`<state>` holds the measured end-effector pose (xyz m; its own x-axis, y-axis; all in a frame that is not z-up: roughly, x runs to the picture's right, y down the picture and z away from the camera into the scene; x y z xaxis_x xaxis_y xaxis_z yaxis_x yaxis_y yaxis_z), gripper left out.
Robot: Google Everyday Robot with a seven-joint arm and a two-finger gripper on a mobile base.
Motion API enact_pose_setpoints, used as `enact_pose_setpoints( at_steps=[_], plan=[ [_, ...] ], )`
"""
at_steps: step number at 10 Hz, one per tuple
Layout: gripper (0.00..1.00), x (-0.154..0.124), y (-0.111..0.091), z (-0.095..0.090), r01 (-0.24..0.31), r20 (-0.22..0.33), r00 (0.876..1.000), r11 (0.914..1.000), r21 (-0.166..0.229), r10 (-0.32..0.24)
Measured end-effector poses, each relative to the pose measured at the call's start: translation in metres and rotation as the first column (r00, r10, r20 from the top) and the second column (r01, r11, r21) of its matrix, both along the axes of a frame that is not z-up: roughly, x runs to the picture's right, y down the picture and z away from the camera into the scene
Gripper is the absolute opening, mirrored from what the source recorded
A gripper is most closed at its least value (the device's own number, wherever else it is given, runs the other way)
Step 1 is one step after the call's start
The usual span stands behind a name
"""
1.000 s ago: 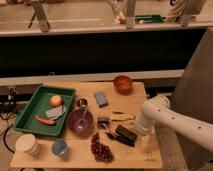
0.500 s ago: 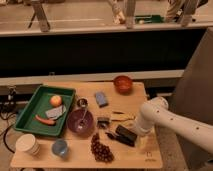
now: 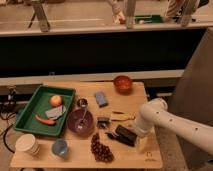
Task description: Wipe red bowl with eraser
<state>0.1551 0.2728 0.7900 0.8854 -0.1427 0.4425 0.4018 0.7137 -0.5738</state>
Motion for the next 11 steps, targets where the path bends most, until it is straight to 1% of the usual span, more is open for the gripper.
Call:
enact_pose_setpoints(
  at_steps=[1, 3, 5, 8, 11],
  plan=[
    [0.8, 0.0, 0.0, 0.0, 0.001, 0.0, 1.0, 1.0, -0.001, -0.001],
    [0.8, -0.002, -0.001, 0.001, 0.048, 0.027, 0.999, 0.9987, -0.02, -0.047],
    [0.8, -0.006, -0.003, 0.004, 0.086, 0.059, 0.995, 0.996, -0.022, -0.085],
    [0.8, -0.01, -0.01, 0.009, 0.125, 0.098, 0.987, 0.9921, -0.002, -0.124],
    [0.8, -0.012, -0.018, 0.012, 0.147, 0.106, 0.983, 0.9889, 0.021, -0.148]
  ],
)
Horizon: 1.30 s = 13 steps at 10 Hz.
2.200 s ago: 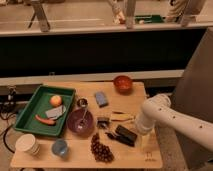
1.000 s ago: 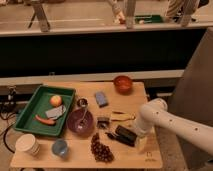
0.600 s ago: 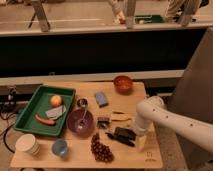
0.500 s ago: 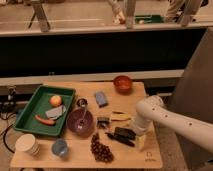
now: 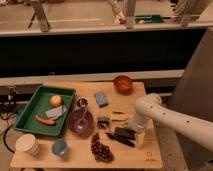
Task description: Wipe red bowl with eraser
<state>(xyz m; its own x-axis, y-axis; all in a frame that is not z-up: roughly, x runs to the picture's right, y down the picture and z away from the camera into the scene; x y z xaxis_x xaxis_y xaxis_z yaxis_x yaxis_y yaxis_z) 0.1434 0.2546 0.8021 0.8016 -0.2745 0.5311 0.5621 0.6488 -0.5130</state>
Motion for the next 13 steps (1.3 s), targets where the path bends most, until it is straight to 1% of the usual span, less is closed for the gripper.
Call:
enact_pose_setpoints(
  at_steps=[4, 5, 6, 7, 8, 9, 11, 12, 13],
  plan=[
    [0.8, -0.007, -0.01, 0.005, 0.03, 0.0, 1.0, 0.9989, 0.035, -0.03],
    [0.8, -0.007, -0.012, 0.006, 0.021, -0.008, 1.0, 0.999, 0.039, -0.02],
    [0.8, -0.007, -0.013, 0.008, -0.006, -0.019, 1.0, 0.9993, 0.036, 0.007],
    [0.77, -0.006, -0.013, 0.01, -0.028, -0.03, 0.999, 0.9992, 0.029, 0.029],
    [0.7, -0.006, -0.012, 0.012, -0.04, -0.037, 0.998, 0.9989, 0.022, 0.041],
    [0.59, -0.007, -0.011, 0.013, -0.052, -0.043, 0.998, 0.9985, 0.015, 0.053],
    [0.41, -0.008, -0.009, 0.015, -0.059, -0.049, 0.997, 0.9982, 0.007, 0.059],
    [0.36, -0.008, -0.008, 0.015, -0.063, -0.054, 0.997, 0.998, 0.005, 0.063],
    [0.35, -0.008, -0.006, 0.016, -0.068, -0.065, 0.996, 0.9977, 0.004, 0.068]
  ],
)
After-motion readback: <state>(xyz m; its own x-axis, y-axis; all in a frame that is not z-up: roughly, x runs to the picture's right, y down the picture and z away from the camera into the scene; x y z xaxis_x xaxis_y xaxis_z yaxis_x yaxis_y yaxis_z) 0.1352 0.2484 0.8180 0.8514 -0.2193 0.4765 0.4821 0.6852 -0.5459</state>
